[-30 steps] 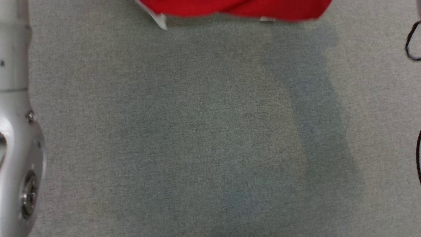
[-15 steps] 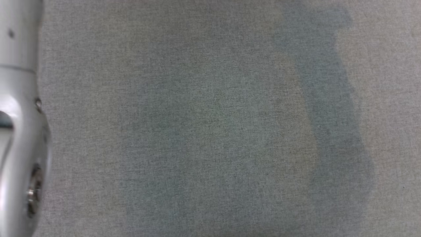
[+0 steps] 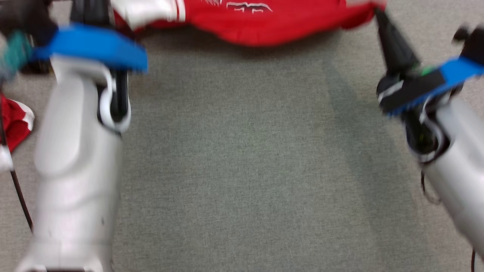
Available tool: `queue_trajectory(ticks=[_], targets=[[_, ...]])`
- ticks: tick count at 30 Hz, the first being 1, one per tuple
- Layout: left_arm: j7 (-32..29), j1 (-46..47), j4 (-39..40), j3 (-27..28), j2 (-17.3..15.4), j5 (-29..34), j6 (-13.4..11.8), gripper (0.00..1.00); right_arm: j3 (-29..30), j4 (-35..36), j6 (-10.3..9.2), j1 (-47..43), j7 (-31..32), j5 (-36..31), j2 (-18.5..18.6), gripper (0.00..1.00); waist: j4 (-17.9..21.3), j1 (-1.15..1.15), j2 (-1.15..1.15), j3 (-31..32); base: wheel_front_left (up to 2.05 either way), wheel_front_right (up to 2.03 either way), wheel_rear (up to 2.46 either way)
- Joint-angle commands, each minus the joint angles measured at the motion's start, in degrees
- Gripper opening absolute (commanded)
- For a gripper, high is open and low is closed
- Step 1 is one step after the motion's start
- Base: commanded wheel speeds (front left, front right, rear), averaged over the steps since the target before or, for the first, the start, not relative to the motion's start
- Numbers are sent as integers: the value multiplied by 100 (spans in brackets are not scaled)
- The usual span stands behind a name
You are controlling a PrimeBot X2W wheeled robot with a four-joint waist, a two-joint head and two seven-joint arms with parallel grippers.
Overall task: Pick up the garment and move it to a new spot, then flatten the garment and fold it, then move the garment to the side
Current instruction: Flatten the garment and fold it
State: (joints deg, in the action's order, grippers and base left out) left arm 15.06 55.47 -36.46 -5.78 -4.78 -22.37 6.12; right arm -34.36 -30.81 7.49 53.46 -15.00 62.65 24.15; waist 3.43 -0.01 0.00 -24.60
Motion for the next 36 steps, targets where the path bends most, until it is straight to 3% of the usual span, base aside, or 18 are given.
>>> queue_trajectory(ticks=[1, 8, 21, 29, 36], targets=[[14, -666, 436, 135, 49, 30, -68, 0, 73, 225, 1, -550, -24, -98, 47, 0, 58, 1, 0, 179, 0, 0, 0], [15, -2863, 1427, 421, 111, 20, -190, 0, 294, 817, 2, -2165, -23, -202, 97, 0, 75, 1, 0, 631, 0, 0, 0], [15, -5391, 2467, 221, 191, -606, -606, 0, 694, 1457, 1, -4364, -23, -504, 204, 0, -52, 1, 0, 1441, 0, 0, 0], [15, -6544, 3011, -159, 187, -713, -989, 0, 988, 1846, 1, -5737, -23, -599, 289, 0, -144, 1, 0, 1764, 0, 0, 0], [-171, -6917, 3226, -352, 89, -684, -971, 0, 1132, 1934, 1, -6164, 46, -708, 205, 0, -126, 1, 0, 1810, 0, 0, 0]])
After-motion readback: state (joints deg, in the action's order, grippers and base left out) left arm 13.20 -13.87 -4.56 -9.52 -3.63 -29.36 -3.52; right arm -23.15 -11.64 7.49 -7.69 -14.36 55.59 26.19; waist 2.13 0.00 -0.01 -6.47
